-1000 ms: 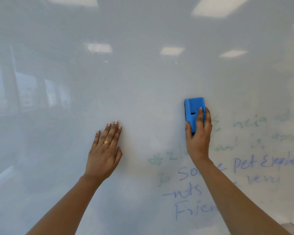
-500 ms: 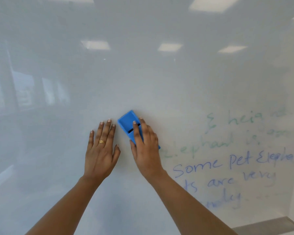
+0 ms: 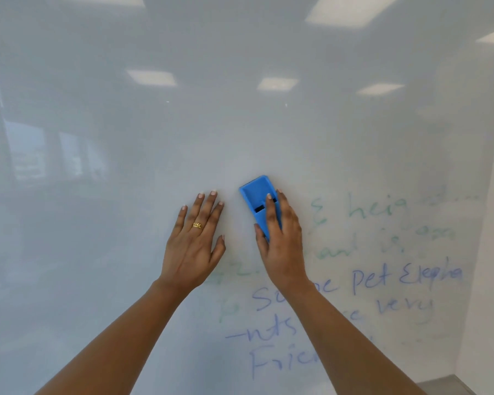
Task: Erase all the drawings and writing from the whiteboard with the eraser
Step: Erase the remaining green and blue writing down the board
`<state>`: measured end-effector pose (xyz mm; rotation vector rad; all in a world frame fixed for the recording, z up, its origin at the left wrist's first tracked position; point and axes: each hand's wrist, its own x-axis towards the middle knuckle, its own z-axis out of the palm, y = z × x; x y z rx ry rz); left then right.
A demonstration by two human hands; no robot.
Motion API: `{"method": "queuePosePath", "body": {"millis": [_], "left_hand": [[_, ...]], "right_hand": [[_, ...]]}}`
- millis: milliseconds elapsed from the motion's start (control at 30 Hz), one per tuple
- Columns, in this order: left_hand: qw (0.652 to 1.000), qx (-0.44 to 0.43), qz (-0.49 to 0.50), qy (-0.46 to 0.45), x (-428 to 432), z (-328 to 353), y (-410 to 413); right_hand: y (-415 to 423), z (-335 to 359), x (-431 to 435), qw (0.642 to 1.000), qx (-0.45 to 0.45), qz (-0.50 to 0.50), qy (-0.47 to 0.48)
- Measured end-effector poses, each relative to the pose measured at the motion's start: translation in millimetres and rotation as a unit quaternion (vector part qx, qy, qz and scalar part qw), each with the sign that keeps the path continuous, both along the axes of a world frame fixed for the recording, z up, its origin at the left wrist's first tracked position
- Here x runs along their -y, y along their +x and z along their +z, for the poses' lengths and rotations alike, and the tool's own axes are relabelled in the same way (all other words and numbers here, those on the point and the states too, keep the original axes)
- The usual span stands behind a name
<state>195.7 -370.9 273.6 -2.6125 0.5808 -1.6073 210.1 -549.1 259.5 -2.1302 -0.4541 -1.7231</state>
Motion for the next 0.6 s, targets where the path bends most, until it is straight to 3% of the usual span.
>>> {"method": "queuePosePath", "body": {"millis": [333,600], "left_hand": [[1.0,0.009,0.021,0.012,34,-2,8],[0.999,0.003,0.038,-0.003,43,-4,4]], "right_hand": [[21,12,111,0.99,0.005,-0.018,0.142],[19,10,93,0.978,-0.006,-0.027,0.206]]}}
